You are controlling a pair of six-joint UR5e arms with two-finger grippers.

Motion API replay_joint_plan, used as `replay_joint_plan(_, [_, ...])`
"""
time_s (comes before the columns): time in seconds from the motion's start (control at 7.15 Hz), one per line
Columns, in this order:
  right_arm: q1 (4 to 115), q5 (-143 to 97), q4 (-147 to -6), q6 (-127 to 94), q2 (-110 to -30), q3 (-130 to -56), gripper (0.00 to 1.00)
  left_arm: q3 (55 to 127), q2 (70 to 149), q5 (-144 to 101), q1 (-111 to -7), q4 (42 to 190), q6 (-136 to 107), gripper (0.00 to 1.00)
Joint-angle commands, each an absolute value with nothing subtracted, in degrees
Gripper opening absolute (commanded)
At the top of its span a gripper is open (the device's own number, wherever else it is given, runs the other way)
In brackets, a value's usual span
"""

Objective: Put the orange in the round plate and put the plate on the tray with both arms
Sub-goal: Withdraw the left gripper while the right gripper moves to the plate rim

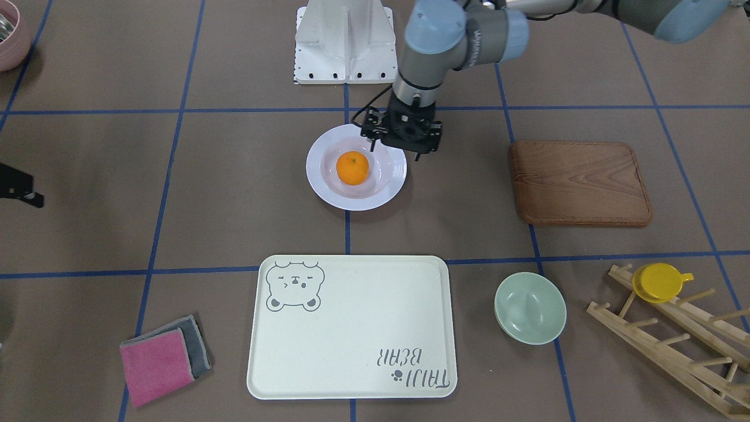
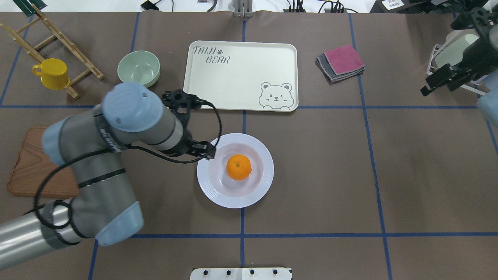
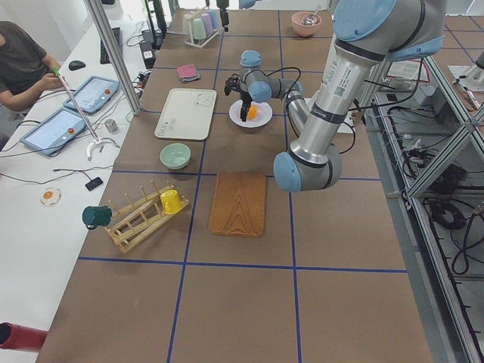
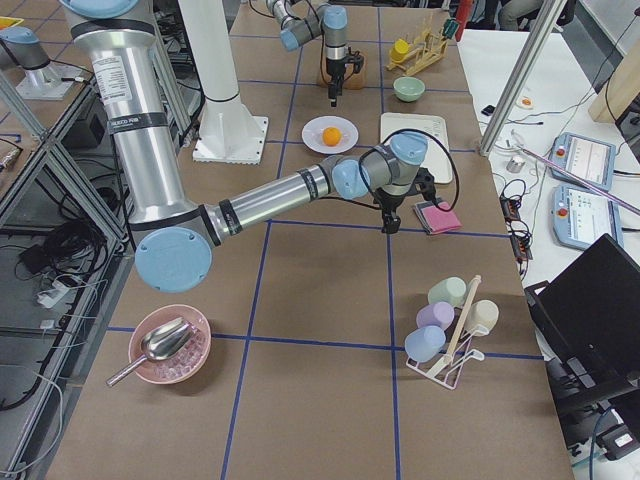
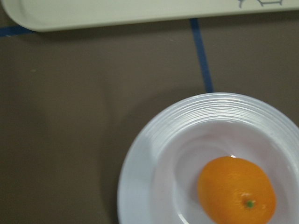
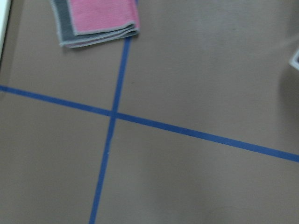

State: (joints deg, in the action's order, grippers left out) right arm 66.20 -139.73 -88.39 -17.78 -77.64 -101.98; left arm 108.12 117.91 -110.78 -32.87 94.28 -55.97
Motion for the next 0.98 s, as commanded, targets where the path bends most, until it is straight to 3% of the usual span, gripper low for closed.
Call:
replay_joint_plan(0.0, [53.9, -137.3, -80.5, -38.2, -77.6, -108.1, 1.0, 110.9, 111.4, -111.9, -39.3, 94.7, -48.1, 0.99])
replay_joint_plan(0.28, [40.9, -122.8, -62.3, -67.4, -77.7, -109.2, 1.0, 110.7, 111.4, -111.9, -42.0, 94.3, -47.5, 0.99])
replay_joint_plan(0.84, [24.1, -92.8, -48.8, -98.3, -77.8, -111.9, 0.98, 109.0, 111.1, -112.1, -46.3, 93.9, -40.3, 0.99])
